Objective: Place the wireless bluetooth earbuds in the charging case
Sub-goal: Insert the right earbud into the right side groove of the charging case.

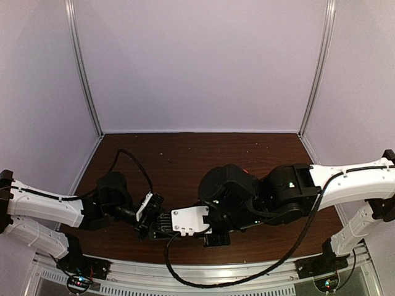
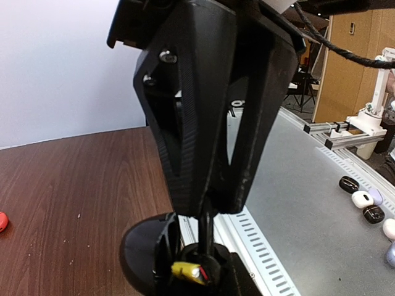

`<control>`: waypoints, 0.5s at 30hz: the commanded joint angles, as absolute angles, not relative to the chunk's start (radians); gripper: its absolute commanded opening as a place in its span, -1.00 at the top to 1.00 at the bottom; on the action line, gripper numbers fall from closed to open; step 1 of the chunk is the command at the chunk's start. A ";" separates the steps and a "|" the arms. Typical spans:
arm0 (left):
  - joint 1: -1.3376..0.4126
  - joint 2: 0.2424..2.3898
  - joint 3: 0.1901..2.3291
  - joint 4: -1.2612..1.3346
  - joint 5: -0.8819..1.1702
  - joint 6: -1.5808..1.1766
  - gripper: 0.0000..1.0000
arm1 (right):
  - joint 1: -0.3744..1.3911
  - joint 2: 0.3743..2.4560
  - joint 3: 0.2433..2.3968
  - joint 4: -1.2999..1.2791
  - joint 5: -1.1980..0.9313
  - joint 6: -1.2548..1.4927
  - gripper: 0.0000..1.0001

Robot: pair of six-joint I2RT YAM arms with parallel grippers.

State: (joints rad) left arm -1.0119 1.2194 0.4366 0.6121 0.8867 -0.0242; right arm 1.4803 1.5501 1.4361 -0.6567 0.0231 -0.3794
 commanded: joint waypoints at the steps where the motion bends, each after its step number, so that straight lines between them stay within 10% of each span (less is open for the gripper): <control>1: -1.019 1.217 0.463 0.671 0.911 -0.021 0.80 | 1.488 1.557 1.449 -0.674 0.020 -0.380 0.85; 15: -1.018 1.224 0.472 0.662 0.913 -0.021 0.80 | 1.500 1.562 1.437 -0.680 0.039 -0.383 0.86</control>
